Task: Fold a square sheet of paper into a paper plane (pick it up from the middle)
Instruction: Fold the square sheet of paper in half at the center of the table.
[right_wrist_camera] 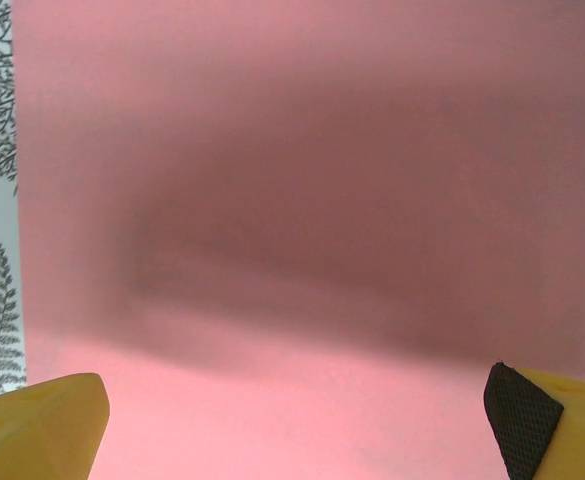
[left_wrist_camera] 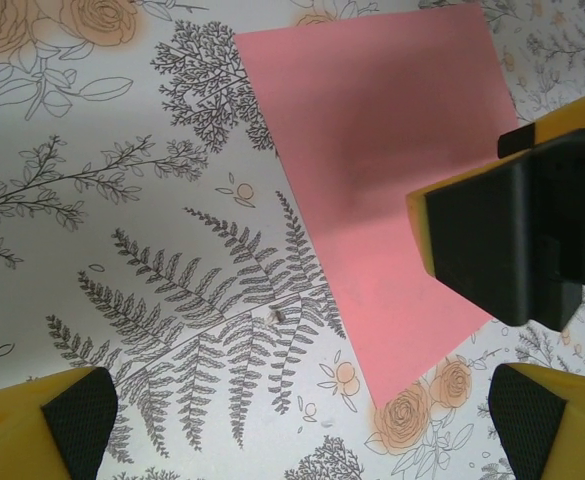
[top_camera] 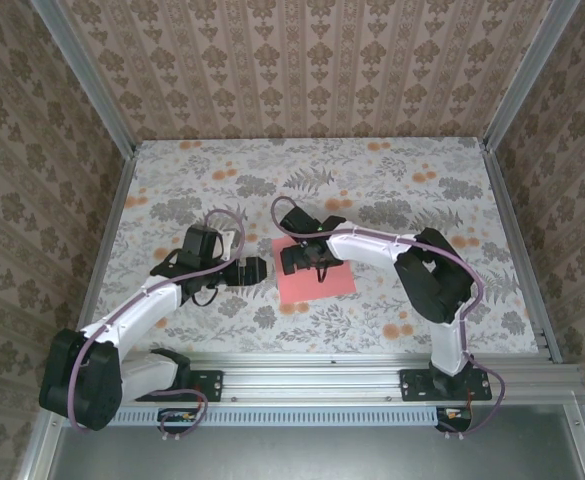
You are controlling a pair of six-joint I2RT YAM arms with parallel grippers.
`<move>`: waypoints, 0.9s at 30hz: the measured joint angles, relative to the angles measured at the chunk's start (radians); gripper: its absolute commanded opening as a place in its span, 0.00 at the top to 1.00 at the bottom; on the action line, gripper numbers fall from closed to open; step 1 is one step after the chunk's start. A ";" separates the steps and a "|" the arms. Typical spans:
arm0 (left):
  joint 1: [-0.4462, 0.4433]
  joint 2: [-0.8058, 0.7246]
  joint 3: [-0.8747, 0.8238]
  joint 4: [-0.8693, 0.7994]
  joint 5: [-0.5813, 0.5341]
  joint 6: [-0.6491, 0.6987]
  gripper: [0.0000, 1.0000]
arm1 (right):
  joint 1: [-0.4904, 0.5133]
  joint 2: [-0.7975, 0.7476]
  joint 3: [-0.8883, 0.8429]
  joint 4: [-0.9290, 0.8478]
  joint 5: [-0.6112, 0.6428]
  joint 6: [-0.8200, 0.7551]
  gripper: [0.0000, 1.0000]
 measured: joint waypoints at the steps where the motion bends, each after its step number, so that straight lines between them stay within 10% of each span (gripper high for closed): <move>1: 0.000 0.003 0.000 0.004 0.003 0.000 0.00 | -0.003 0.004 0.003 -0.004 0.001 0.003 0.01; 27: 0.000 0.019 0.000 0.013 0.036 0.000 0.00 | -0.002 0.124 0.105 -0.069 0.051 0.034 0.09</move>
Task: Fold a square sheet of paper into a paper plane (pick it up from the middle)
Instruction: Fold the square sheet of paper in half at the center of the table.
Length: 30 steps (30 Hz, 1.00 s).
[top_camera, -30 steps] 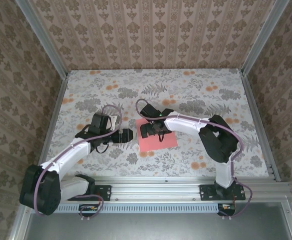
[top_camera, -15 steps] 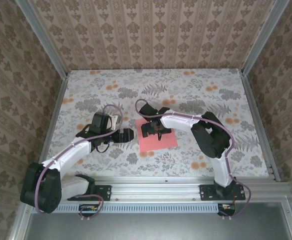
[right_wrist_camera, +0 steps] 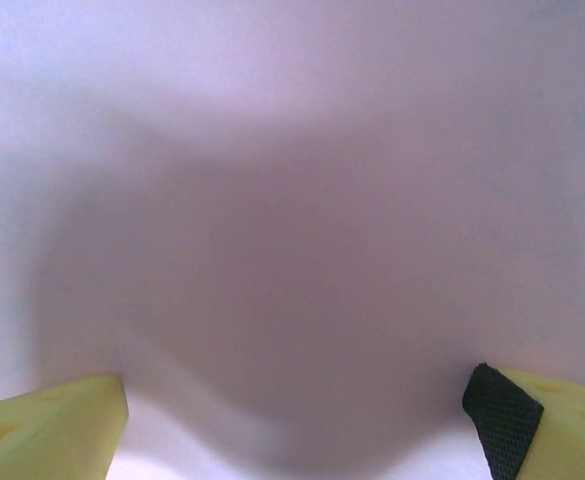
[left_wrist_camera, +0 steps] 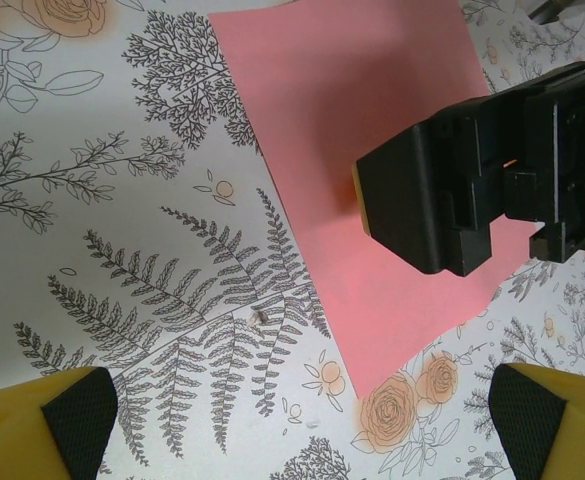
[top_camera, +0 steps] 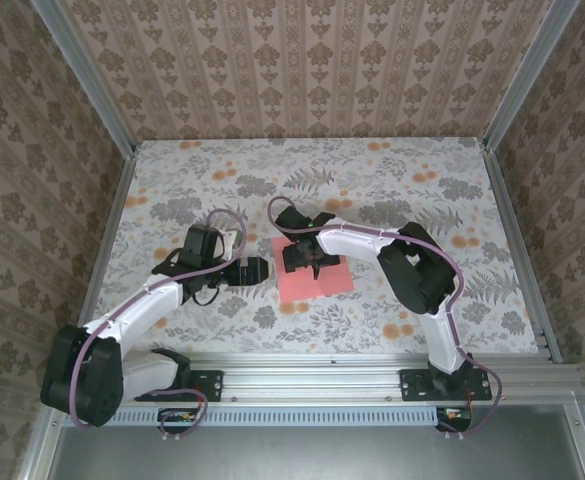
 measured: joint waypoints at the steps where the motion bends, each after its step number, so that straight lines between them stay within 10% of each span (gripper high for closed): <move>1: 0.000 0.000 0.000 0.000 0.003 0.000 0.00 | 0.001 0.002 0.002 0.000 0.003 0.000 0.10; 30: 0.001 -0.003 0.008 -0.056 -0.006 -0.019 0.00 | 0.037 -0.108 0.009 -0.006 0.026 -0.013 0.67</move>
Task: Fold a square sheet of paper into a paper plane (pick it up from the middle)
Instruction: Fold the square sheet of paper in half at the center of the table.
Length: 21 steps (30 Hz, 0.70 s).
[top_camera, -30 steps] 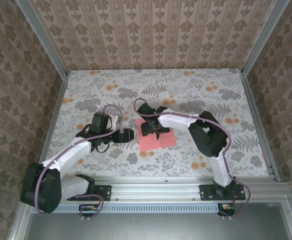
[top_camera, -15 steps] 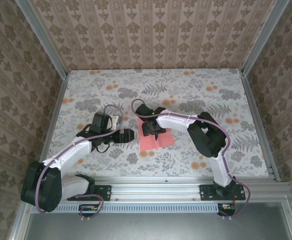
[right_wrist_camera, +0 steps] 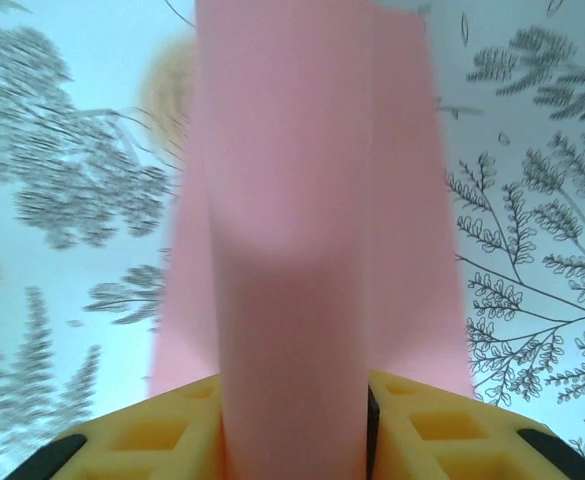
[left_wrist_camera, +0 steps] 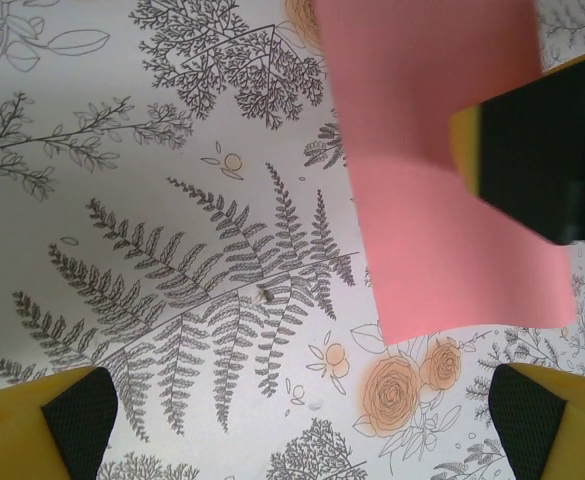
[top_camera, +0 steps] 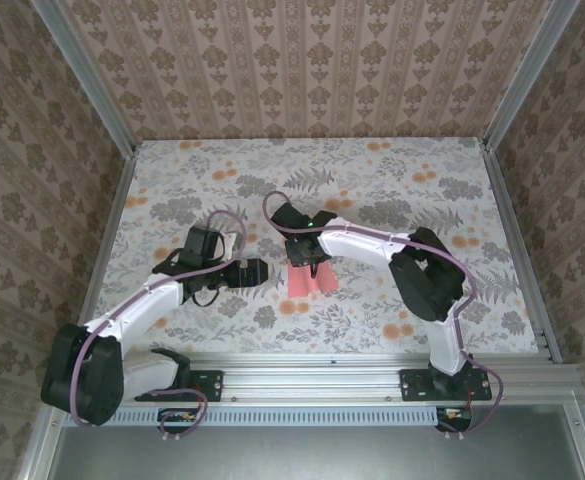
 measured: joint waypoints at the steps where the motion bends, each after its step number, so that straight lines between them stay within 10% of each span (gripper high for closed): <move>1: 0.000 -0.011 0.007 -0.020 -0.007 -0.005 0.00 | 0.000 -0.024 -0.005 0.013 -0.011 0.000 0.67; 21: 0.029 -0.096 0.126 -0.061 0.088 -0.132 0.09 | -0.150 -0.364 -0.549 0.657 -0.514 0.211 0.69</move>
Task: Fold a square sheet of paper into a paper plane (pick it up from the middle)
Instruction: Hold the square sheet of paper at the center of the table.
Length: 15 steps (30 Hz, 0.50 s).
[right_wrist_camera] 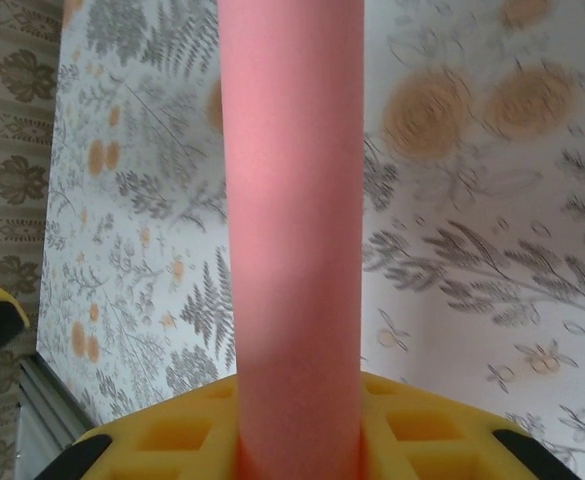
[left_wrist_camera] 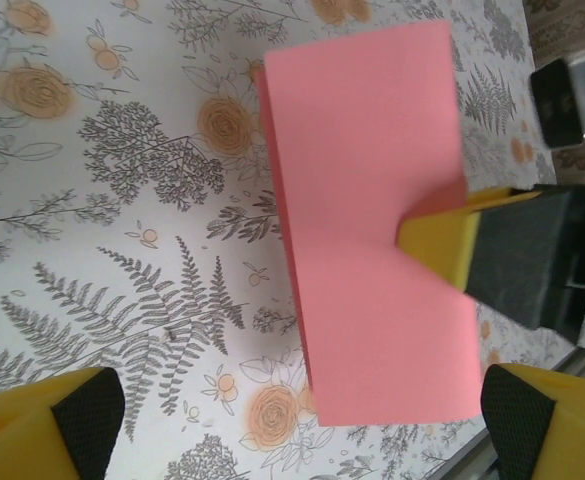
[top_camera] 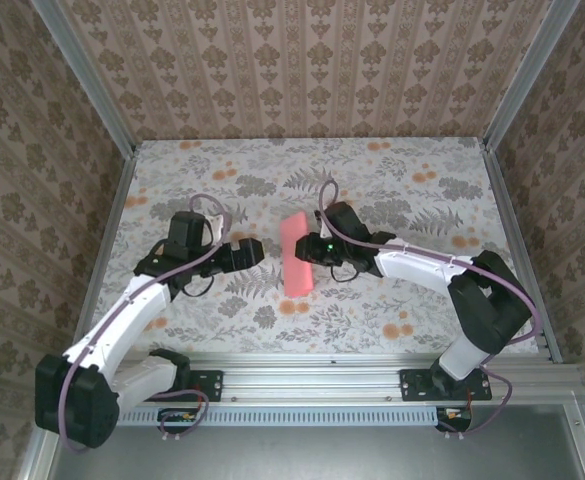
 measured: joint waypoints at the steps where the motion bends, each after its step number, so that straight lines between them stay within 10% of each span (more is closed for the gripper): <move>1: -0.005 0.017 0.000 0.016 0.005 -0.011 0.11 | -0.006 0.000 -0.018 0.013 -0.014 0.007 0.69; 9: -0.092 0.185 0.000 0.142 0.016 -0.083 0.26 | -0.057 0.003 -0.141 0.149 -0.105 0.032 0.69; 15: -0.189 0.343 0.024 0.206 -0.019 -0.130 0.60 | -0.102 0.029 -0.203 0.208 -0.150 0.033 0.69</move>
